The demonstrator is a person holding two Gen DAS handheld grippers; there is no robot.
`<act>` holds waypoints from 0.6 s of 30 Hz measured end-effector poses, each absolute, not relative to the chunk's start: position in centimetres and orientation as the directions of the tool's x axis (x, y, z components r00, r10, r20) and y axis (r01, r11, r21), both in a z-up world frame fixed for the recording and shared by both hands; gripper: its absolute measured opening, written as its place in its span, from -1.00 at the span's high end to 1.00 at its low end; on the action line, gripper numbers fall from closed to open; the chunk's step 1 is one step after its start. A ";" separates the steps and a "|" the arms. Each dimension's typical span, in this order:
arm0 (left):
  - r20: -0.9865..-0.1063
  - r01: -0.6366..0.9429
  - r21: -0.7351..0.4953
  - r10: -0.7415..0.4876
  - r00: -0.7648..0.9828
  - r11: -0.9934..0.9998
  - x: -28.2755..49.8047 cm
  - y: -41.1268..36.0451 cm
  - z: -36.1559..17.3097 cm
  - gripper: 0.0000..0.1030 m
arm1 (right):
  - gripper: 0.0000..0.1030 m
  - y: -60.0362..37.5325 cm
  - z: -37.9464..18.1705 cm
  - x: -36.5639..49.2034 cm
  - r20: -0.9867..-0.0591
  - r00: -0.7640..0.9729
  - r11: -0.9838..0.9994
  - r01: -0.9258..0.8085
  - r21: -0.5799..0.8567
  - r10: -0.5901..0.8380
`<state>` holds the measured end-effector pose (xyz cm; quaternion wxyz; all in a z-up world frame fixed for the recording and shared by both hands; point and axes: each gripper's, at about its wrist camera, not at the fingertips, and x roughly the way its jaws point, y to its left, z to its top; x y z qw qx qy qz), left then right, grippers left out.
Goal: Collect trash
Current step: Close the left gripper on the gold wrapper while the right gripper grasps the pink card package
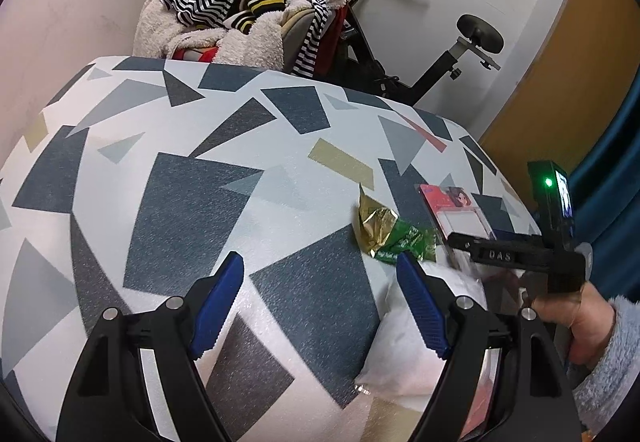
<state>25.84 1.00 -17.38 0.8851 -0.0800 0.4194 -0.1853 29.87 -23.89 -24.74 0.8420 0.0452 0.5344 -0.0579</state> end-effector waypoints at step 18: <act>-0.834 0.239 -0.395 -0.456 0.312 0.887 35.3 -5.7 -22.0 0.87 | -0.84 -27.6 -21.2 26.4 -0.816 0.577 0.995 0.091 0.044 -0.017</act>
